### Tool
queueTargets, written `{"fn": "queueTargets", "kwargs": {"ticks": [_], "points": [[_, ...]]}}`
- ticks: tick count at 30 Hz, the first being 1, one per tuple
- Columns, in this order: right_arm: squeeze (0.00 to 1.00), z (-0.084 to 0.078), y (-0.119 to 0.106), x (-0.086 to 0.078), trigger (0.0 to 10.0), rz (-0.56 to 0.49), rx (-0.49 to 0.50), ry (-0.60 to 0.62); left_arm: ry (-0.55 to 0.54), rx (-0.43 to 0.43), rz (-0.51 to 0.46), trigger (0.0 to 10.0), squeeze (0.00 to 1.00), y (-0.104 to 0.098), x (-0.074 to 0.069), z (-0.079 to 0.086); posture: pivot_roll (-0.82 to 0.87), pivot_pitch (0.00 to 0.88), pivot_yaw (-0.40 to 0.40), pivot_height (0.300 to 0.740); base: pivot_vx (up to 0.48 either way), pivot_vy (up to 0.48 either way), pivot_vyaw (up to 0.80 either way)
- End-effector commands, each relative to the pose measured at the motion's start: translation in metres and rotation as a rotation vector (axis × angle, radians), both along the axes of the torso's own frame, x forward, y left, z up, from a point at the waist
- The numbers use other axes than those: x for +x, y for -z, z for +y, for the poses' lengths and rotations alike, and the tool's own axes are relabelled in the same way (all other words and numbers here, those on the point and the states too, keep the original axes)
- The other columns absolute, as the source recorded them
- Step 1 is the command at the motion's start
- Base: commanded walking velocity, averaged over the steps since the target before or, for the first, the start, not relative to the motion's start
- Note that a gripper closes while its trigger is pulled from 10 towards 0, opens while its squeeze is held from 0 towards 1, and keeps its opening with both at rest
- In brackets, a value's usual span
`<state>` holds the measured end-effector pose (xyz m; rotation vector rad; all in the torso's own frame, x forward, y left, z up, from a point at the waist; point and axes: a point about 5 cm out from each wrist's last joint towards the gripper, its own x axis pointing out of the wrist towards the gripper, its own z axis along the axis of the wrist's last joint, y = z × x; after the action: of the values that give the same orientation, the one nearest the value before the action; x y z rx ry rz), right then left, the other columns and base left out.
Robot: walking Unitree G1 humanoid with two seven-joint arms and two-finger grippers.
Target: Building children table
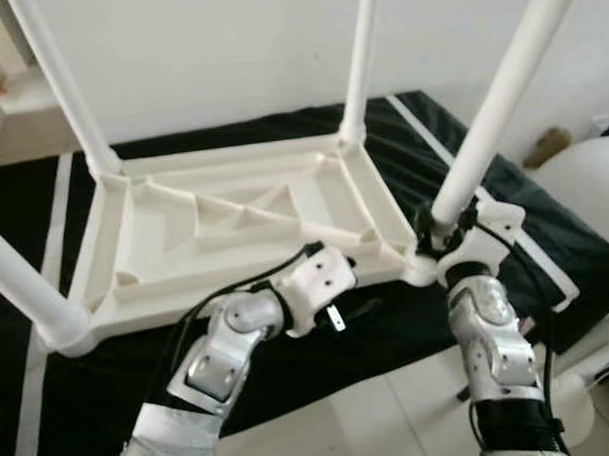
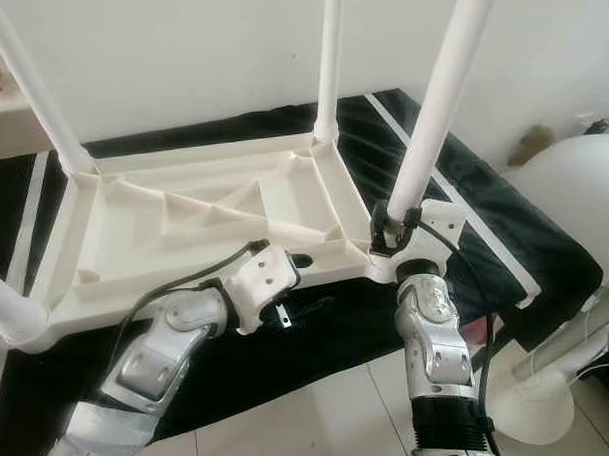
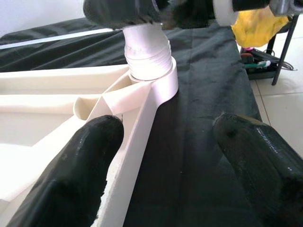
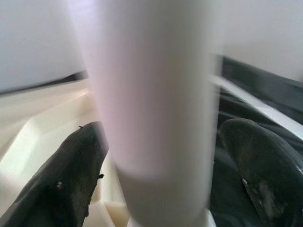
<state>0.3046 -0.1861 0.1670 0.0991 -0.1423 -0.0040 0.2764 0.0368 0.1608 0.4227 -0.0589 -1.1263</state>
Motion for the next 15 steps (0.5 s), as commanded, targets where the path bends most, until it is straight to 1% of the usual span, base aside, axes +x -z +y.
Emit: {"fn": "queueTargets", "kwargs": {"ticks": [1, 2, 3, 4, 5, 6, 7, 9, 10, 11, 12, 15], "points": [[0.0, -0.002, 0.006, -0.001, 10.0, 0.028, -0.005, -0.048, -0.066, -0.021, -0.022, 10.0, 0.0, 0.0, 0.003, 0.002, -0.07, 0.03, 0.005, 0.74, 0.0, 0.0, 0.0], [0.0, -0.008, 0.007, 0.001, 10.0, 0.027, -0.033, -0.089, -0.066, -0.023, -0.023, 10.0, 0.0, -0.001, 0.003, 0.001, -0.07, 0.032, 0.003, 0.74, 0.0, 0.0, 0.0], [0.0, -0.008, 0.007, 0.001, 10.0, 0.027, -0.033, -0.089, -0.066, -0.023, -0.023, 10.0, 0.0, -0.001, 0.003, 0.001, -0.07, 0.032, 0.003, 0.74, 0.0, 0.0, 0.0], [0.0, -0.012, 0.008, 0.002, 10.0, 0.026, -0.053, -0.115, -0.066, -0.025, -0.024, 10.0, 0.0, -0.001, 0.003, 0.001, -0.07, 0.034, 0.003, 0.74, 0.0, 0.0, 0.0], [0.0, -0.016, 0.012, 0.003, 10.0, 0.033, -0.114, -0.188, -0.066, -0.03, -0.022, 10.0, 0.0, -0.001, 0.002, 0.0, -0.07, 0.036, 0.004, 0.74, 0.0, 0.0, 0.0], [0.0, -0.016, 0.012, 0.003, 10.0, 0.033, -0.114, -0.188, -0.066, -0.03, -0.022, 10.0, 0.0, -0.001, 0.002, 0.0, -0.07, 0.036, 0.004, 0.74, 0.0, 0.0, 0.0], [0.0, -0.018, 0.014, 0.004, 10.0, 0.038, -0.144, -0.208, -0.066, -0.031, -0.021, 10.0, 0.0, -0.001, 0.002, 0.0, -0.07, 0.036, 0.004, 0.74, 0.0, 0.0, 0.0], [0.0, -0.019, 0.015, 0.004, 10.0, 0.046, -0.147, -0.23, -0.067, -0.034, -0.017, 10.0, 0.0, 0.0, 0.001, -0.001, -0.07, 0.038, 0.004, 0.74, 0.0, 0.0, 0.0], [0.0, -0.02, 0.018, 0.005, 10.0, 0.055, -0.167, -0.257, -0.067, -0.041, -0.009, 10.0, 0.0, 0.001, 0.0, -0.001, -0.07, 0.038, 0.004, 0.74, 0.0, 0.0, 0.0], [0.0, -0.02, 0.018, 0.005, 10.0, 0.055, -0.167, -0.257, -0.067, -0.041, -0.009, 10.0, 0.0, 0.001, 0.0, -0.001, -0.07, 0.038, 0.004, 0.74, 0.0, 0.0, 0.0], [0.0, -0.02, 0.02, 0.007, 10.0, 0.062, -0.181, -0.293, -0.068, -0.048, 0.001, 10.0, 0.0, 0.003, -0.002, -0.002, -0.06, 0.043, 0.009, 0.74, 0.0, 0.0, 0.0], [0.0, -0.02, 0.02, 0.009, 10.0, 0.066, -0.196, -0.32, -0.069, -0.054, 0.012, 10.0, 0.0, 0.004, -0.003, -0.003, -0.06, 0.044, 0.01, 0.74, 0.0, 0.0, 0.0]]}}
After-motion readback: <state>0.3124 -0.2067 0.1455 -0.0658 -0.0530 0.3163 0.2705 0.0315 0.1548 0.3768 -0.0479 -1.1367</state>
